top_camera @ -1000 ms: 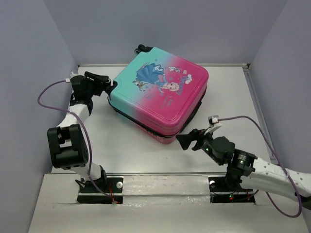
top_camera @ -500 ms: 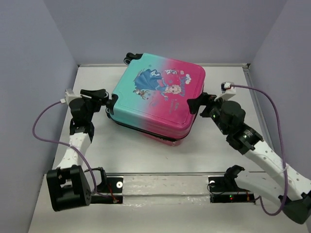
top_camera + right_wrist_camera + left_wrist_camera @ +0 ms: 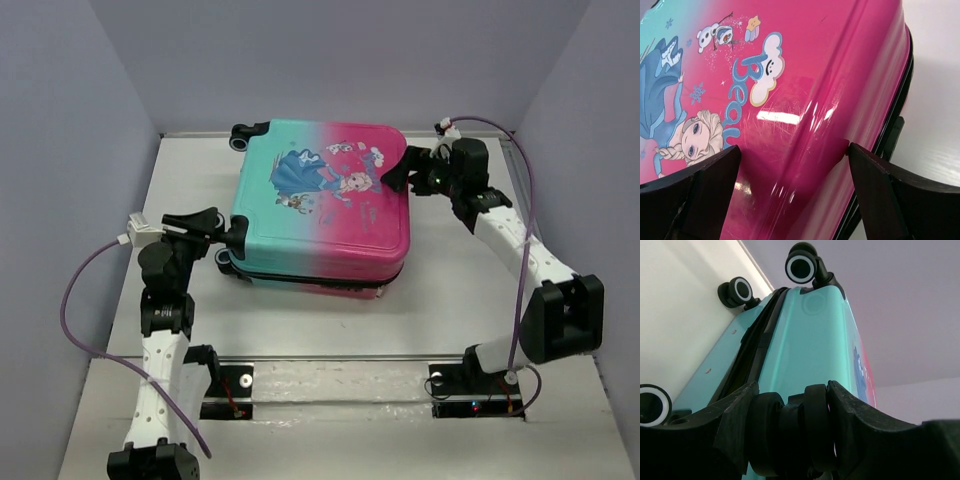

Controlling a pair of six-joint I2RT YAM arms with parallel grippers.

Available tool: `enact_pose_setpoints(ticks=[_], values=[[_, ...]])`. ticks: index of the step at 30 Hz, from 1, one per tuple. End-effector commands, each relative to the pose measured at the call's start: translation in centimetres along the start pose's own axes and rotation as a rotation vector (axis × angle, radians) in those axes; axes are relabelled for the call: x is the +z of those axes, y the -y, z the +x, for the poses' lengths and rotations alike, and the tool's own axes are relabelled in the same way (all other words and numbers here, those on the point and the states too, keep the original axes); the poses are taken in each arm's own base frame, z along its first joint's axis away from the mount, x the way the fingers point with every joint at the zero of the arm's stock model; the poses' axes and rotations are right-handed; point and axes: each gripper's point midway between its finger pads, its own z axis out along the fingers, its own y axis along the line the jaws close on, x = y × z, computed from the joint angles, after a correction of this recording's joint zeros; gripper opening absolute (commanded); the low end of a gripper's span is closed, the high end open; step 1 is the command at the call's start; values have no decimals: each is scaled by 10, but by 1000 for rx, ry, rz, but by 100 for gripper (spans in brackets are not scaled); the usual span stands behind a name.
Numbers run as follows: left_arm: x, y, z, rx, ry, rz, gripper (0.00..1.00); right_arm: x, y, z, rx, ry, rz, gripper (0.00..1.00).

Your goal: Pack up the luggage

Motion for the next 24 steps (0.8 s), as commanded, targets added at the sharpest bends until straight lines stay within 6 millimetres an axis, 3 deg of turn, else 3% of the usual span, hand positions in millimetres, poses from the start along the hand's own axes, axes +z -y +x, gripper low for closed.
enact_pose_setpoints(ticks=[1, 2, 4, 5, 6, 8, 9, 11, 13, 15, 16, 17, 18, 19, 20, 21, 22, 23, 24], values=[[-8, 11, 17, 138, -55, 103, 6, 25, -51, -13, -40, -88, -310, 92], [-8, 7, 18, 138, -52, 93, 6, 28, -62, -32, -50, -66, -347, 91], [-6, 1, 18, 137, -42, 77, 6, 41, -66, -31, -33, -113, -400, 88], [-6, 3, 20, 132, -47, 86, 6, 40, -76, -47, -52, -101, -427, 88], [-6, 4, 24, 125, -62, 100, 6, 41, -80, -52, -59, -118, -445, 87], [-6, 4, 29, 114, -76, 102, 6, 54, -73, -50, -54, -172, -424, 87], [-6, 3, 32, 113, -79, 100, 6, 53, -80, -69, -83, -141, -427, 89], [-9, 4, 32, 112, -68, 107, 6, 58, -75, -73, -91, -152, -393, 95], [-12, 5, 40, 129, -87, 118, 8, 54, -76, -90, -127, -112, -355, 100], [-11, 8, 37, 160, -74, 115, 25, 34, -82, -105, -187, -61, -321, 100], [-12, 11, 35, 172, -68, 115, 29, 29, -74, -106, -201, -39, -260, 100], [-13, 12, 33, 180, -61, 111, 41, 19, -76, -114, -237, 4, -241, 100], [-13, 18, 26, 193, -38, 115, 47, -5, -80, -115, -257, 45, -217, 100], [-14, 22, 23, 198, -28, 118, 52, -27, -95, -133, -291, 114, -231, 100], [-14, 27, 20, 201, -21, 125, 57, -29, -86, -108, -276, 82, -223, 100], [-14, 32, 16, 201, -9, 132, 62, -65, -108, -122, -311, 191, -266, 100], [-15, 34, 15, 199, -4, 136, 63, -77, -112, -110, -308, 201, -295, 99], [-14, 37, 13, 194, 6, 144, 63, -94, -111, -84, -290, 226, -326, 92], [-14, 37, 13, 193, 7, 145, 62, -79, -96, -59, -246, 188, -317, 92]])
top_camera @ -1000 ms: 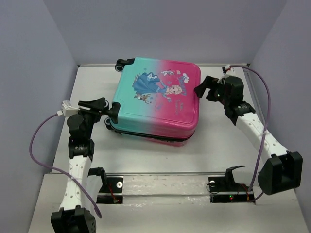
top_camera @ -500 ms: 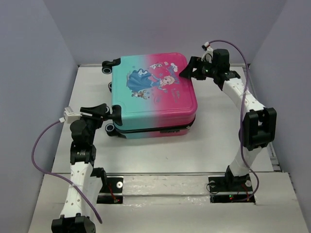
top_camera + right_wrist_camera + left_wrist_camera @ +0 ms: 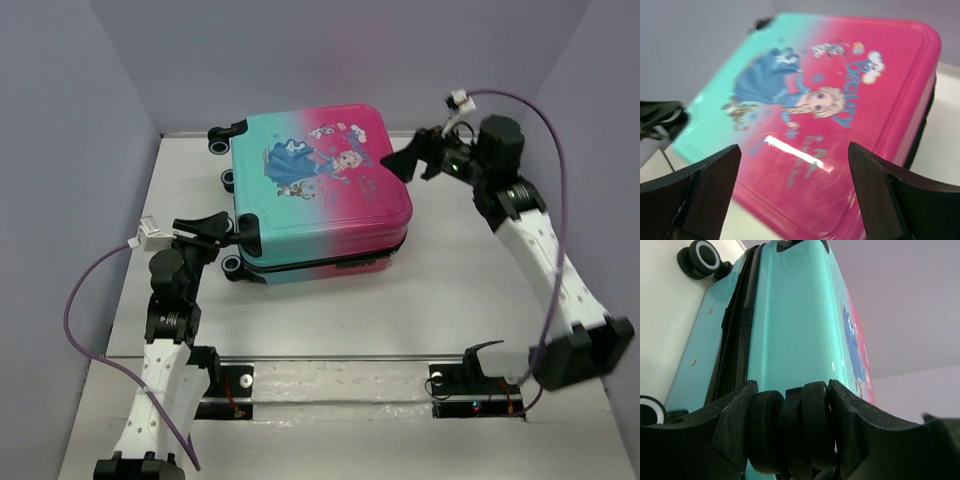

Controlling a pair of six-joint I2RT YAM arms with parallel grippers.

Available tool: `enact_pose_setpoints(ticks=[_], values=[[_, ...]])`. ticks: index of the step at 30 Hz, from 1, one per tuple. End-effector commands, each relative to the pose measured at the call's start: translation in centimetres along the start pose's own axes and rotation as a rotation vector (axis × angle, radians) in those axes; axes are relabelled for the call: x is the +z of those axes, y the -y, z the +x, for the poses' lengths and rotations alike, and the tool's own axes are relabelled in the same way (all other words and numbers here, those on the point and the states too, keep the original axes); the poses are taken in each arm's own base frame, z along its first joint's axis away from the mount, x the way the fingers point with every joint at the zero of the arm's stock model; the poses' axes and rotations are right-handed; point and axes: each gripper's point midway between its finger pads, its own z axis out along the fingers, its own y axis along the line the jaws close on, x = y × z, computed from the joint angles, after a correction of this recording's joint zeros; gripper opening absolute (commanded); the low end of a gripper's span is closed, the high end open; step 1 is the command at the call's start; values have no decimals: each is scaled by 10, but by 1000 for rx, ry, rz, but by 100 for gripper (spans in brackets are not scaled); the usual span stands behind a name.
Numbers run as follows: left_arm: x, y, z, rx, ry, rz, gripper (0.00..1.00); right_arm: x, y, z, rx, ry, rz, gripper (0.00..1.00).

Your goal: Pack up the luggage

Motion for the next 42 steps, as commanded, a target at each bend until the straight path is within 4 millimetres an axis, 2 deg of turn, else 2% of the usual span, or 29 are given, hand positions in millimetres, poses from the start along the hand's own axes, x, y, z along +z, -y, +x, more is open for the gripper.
enact_pose_setpoints(ticks=[1, 2, 3, 4, 5, 6, 7, 9, 10, 11, 12, 13, 15, 16, 18, 22, 26, 29, 33, 39, 42], values=[[-5, 38, -11, 187, 23, 132, 62, -63, -48, 13, -72, 237, -110, 73], [-5, 38, -11, 187, 22, 134, 62, -60, -37, 58, -10, 206, -108, 62], [-5, 38, -10, 187, 21, 135, 62, -65, -32, 74, 12, 216, -86, 33], [-5, 37, -10, 187, 22, 134, 62, -69, -28, 88, 35, 225, -65, 19], [-5, 37, -10, 190, 24, 131, 62, -81, -32, 95, 33, 261, -66, 13], [-4, 35, -10, 190, 23, 127, 62, -80, -19, 127, 59, 223, -31, 9], [-4, 34, -10, 191, 23, 121, 62, -82, -10, 137, 71, 232, 16, 7], [-2, 32, -9, 189, 23, 115, 55, -88, -5, 152, 93, 245, 38, 7], [-1, 30, -9, 191, 21, 112, 51, -86, 2, 177, 119, 213, 51, 7], [-1, 31, -9, 191, 22, 113, 45, -85, 2, 178, 128, 237, 41, 7], [0, 30, -8, 189, 19, 111, 43, -83, 7, 187, 146, 232, 48, 7], [0, 30, -8, 193, 19, 111, 42, -81, 14, 204, 174, 211, 67, 16], [1, 28, -7, 191, 16, 107, 33, -75, 17, 210, 189, 212, 57, 34], [2, 25, -5, 189, 12, 103, 30, -69, 21, 224, 210, 169, 58, 52], [3, 22, -4, 185, 9, 97, 23, -64, 19, 220, 195, 188, 22, 58], [6, 11, 2, 163, 3, 82, 13, -45, 16, 221, 143, 159, -65, 57], [8, 1, 6, 160, -5, 58, 6, -31, 23, 227, 120, 125, -77, 56], [9, -7, 9, 163, -6, 45, 6, -26, 28, 231, 117, 108, -68, 53], [9, -18, 12, 163, -6, 25, 6, -23, 21, 225, 99, 123, -120, 51], [10, -33, 18, 160, -11, -3, 6, -18, 20, 218, 92, 137, -134, 42], [12, -37, 21, 154, -15, -10, 6, -16, 17, 219, 116, 143, -162, 27]])
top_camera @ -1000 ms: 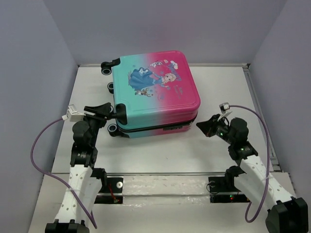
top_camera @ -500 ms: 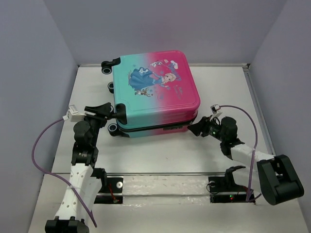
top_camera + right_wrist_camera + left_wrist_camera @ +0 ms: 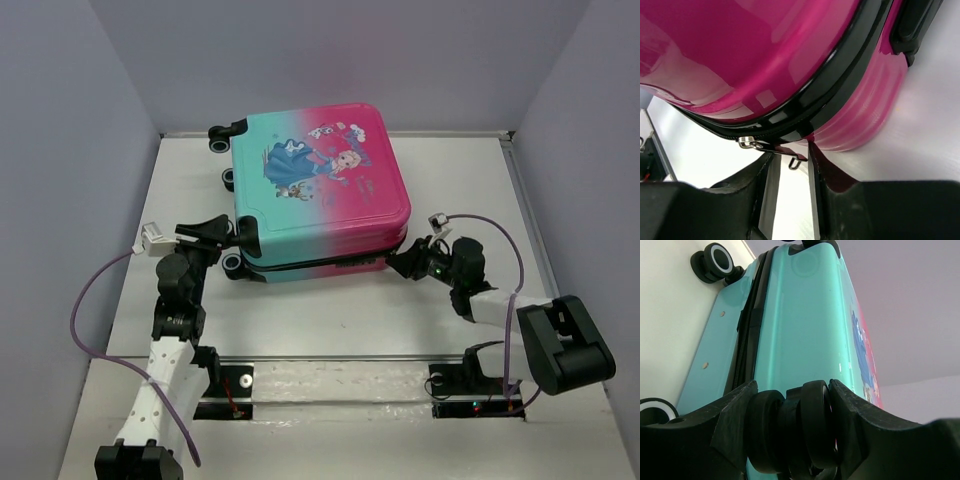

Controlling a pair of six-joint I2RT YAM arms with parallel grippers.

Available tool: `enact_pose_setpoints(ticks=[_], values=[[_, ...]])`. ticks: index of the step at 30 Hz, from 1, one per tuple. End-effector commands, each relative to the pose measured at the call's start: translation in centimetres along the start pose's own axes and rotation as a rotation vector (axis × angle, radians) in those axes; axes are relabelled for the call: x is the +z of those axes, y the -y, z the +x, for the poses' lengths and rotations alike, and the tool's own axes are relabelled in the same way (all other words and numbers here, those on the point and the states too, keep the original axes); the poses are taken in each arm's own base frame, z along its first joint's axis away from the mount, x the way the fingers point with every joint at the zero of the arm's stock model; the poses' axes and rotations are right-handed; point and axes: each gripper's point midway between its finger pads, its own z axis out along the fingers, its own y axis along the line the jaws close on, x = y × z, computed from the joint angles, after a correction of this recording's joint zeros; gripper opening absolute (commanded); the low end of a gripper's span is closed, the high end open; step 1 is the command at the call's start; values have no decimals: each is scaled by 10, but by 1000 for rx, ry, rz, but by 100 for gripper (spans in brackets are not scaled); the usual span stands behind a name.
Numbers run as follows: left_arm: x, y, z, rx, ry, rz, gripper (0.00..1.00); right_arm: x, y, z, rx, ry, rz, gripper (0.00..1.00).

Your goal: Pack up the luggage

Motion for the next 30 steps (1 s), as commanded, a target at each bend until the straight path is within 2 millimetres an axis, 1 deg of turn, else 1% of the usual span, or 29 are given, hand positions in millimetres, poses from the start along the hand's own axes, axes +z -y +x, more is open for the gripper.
enact_pose_setpoints(ticks=[1, 2, 4, 5, 6, 7, 8, 9, 10, 11, 12, 13, 14, 15, 16, 18, 19, 21, 22, 23, 24, 25, 26, 28, 29, 30], values=[[1, -13, 15, 168, -52, 10, 6, 10, -33, -54, -107, 165, -152, 19], [1, -12, 15, 170, -52, 12, 6, 8, -34, -51, -97, 167, -154, 18], [1, -9, 13, 170, -46, 23, 6, 6, -41, -49, -90, 174, -167, 12], [0, -6, 14, 170, -48, 33, 6, 7, -63, -32, -115, 139, -180, 7], [-1, -5, 15, 170, -51, 38, 6, 9, -67, -27, -129, 123, -163, 7], [-1, -5, 16, 175, -54, 42, 6, 11, -63, -27, -135, 139, -94, 7], [-2, -5, 19, 185, -61, 45, 6, 9, -76, -12, -151, 91, -97, 7], [-2, -5, 20, 185, -65, 47, 6, 8, -78, -7, -152, 75, -77, 7], [-3, -6, 21, 184, -66, 48, 6, 5, -75, -4, -136, 72, -22, 7], [-4, -6, 23, 181, -71, 51, 6, 5, -82, 6, -133, 43, -25, 7], [-4, -4, 25, 181, -76, 59, 6, 5, -76, 8, -120, 41, 7, 7], [-6, -1, 30, 174, -88, 71, 6, 6, -80, 19, -123, 15, 24, 7], [-6, 1, 33, 168, -94, 79, 6, 8, -84, 24, -115, 5, 31, 7], [-7, 4, 34, 162, -94, 89, 6, 13, -92, 44, -126, -52, 18, 7], [-8, 8, 42, 150, -118, 102, 6, 21, -96, 41, -135, -35, 44, 7], [-10, 12, 49, 142, -136, 114, 6, 35, -111, 53, -158, -65, 47, 7], [-10, 15, 51, 140, -136, 117, 6, 51, -129, 66, -189, -91, 45, 7], [-11, 17, 54, 138, -141, 120, 6, 68, -152, 77, -225, -112, 34, 7], [-12, 19, 55, 140, -146, 124, 6, 78, -158, 101, -266, -161, 40, 7], [-13, 20, 57, 139, -154, 129, 6, 87, -168, 104, -278, -164, 27, 7], [-14, 23, 61, 139, -166, 139, 6, 104, -185, 105, -287, -162, -2, 7], [-15, 24, 61, 140, -167, 143, 6, 107, -203, 98, -290, -140, -36, 7], [-17, 26, 63, 145, -176, 151, 6, 119, -222, 104, -323, -146, -68, 7], [-19, 26, 64, 155, -182, 151, 6, 129, -237, 108, -364, -153, -86, 7], [-20, 26, 65, 188, -186, 152, 6, 135, -236, 116, -407, -167, -78, 7], [-20, 25, 65, 191, -194, 138, 6, 139, -241, 115, -424, -167, -93, 7]])
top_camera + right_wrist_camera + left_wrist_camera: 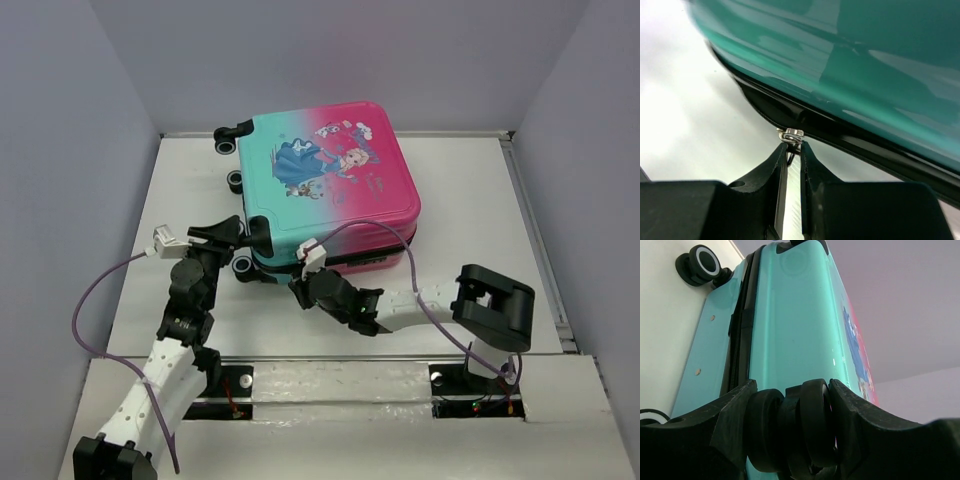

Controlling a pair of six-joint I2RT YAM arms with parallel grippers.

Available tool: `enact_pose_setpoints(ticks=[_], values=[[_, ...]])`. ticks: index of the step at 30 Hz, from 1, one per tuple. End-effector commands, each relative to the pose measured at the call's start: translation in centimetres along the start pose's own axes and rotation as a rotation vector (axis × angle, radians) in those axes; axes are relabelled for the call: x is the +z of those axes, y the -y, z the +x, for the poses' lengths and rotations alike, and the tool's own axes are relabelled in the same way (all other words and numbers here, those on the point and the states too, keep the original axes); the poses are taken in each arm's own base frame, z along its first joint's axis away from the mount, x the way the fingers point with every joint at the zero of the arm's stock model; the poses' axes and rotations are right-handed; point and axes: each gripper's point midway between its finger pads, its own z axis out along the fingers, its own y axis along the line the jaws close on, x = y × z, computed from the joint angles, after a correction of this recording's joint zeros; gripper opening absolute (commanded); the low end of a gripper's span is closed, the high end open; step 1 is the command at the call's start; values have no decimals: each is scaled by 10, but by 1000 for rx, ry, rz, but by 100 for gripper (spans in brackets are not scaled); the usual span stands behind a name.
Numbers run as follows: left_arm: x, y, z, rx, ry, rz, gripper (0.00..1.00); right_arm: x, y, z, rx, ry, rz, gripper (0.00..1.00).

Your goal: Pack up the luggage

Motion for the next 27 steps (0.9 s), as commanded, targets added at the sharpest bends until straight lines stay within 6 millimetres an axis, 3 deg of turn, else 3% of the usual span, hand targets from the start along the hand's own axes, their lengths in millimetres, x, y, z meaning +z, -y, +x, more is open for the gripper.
enact_pose_setpoints(ticks=[1, 3, 6, 7, 8, 9, 10, 11, 12, 13, 17, 20, 23, 24, 27], values=[[-18, 12, 43, 208, -226, 101, 6, 11, -71, -4, -110, -24, -229, 7], [-23, 17, 49, 238, -270, 128, 6, 10, -78, -5, -125, -19, -270, 7], [-27, 25, 54, 306, -329, 155, 6, 0, -70, -3, -118, -23, -257, 7], [-29, 27, 58, 324, -350, 168, 6, -3, -63, -5, -107, -23, -254, 7], [-30, 29, 63, 329, -369, 181, 6, -10, -52, 6, -93, -50, -251, 7], [-33, 32, 68, 331, -387, 196, 6, -16, -47, 3, -76, -47, -260, 7], [-33, 38, 73, 330, -394, 222, 6, -27, -44, -17, -52, -12, -292, 7], [-41, 46, 87, 323, -433, 261, 6, -36, -35, -12, -41, -22, -291, 7], [-43, 50, 91, 314, -433, 269, 6, -42, -30, -17, -32, -14, -293, 7], [-51, 61, 108, 296, -482, 308, 6, -55, -28, -30, -27, 1, -306, 7], [-66, 94, 143, 265, -555, 383, 6, -82, -16, -34, -36, -21, -293, 7], [-65, 127, 161, 252, -599, 442, 6, -96, -19, -33, 20, -22, -330, 7], [-62, 167, 177, 267, -657, 529, 6, -102, -46, -1, 89, -64, -404, 7], [-59, 183, 183, 278, -666, 557, 6, -107, -63, 11, 85, -76, -442, 7], [-60, 201, 192, 288, -694, 593, 6, -103, -66, 10, 125, 15, -408, 7]])
